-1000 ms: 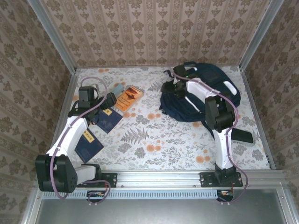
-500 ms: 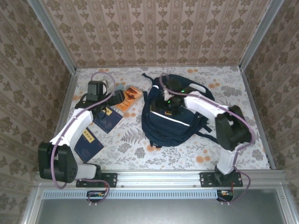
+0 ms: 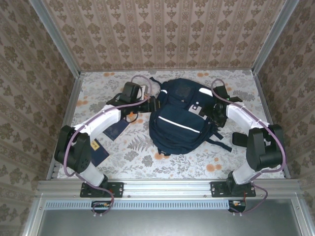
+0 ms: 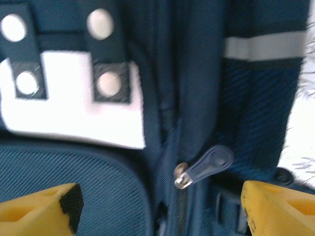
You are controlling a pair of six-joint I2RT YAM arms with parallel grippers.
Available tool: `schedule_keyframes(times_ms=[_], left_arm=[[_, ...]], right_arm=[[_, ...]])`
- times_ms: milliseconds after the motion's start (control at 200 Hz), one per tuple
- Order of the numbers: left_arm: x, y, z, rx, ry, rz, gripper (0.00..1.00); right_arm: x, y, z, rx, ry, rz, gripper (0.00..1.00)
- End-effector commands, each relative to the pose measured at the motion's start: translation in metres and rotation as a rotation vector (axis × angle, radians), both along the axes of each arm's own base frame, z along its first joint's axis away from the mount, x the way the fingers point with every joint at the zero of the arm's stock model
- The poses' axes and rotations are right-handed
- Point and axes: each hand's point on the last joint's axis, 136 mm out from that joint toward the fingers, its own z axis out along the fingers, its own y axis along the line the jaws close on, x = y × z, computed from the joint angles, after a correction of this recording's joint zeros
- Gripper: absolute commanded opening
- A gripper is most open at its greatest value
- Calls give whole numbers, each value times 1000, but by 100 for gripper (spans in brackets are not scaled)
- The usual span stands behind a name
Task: Pack the student bag
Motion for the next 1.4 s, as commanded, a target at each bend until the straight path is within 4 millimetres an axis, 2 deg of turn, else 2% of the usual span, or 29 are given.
schedule_keyframes(times_ms=[0, 125, 290, 400, 410, 455, 575, 675, 800, 930, 1055, 1230, 1245, 1395], left_arm=[[-1, -23, 16, -38, -19, -49, 77], [-9, -33, 14, 2, -16, -86, 77], [-16, -38, 12, 14, -7, -103, 77], [-20, -45, 8, 24, -4, -129, 77], [-20, -46, 8, 25, -5, -133, 77], [-21, -50, 7, 45, -8, -150, 77], [-27, -63, 7, 158, -56, -227, 69], [-36, -76, 7, 306, -135, -283, 69], [-44, -96, 4, 447, -189, -324, 70], [-57, -123, -7, 538, -233, -398, 70], [-67, -147, -23, 609, -265, -474, 67], [-63, -158, -53, 722, -271, -507, 54], [-62, -158, -56, 732, -269, -506, 53], [-56, -162, -74, 782, -251, -517, 46]], right_arm=[[1, -16, -20, -57, 85, -30, 86], [24, -10, -33, -25, 94, -2, 87], [62, 31, -40, 142, 38, 112, 85], [85, 63, -33, 235, -5, 211, 84], [93, 66, -28, 244, -36, 223, 84], [101, 75, -23, 262, -56, 251, 83], [110, 69, -2, 224, -109, 250, 84], [96, 48, 18, 168, -128, 217, 89], [69, 12, 31, 121, -158, 137, 99], [34, -25, 29, 112, -154, 41, 100], [8, -51, 23, 105, -143, -35, 100], [-10, -66, 17, 102, -134, -86, 100], [-5, -67, 20, 101, -159, -85, 100], [-6, -65, 18, 121, -157, -80, 100]])
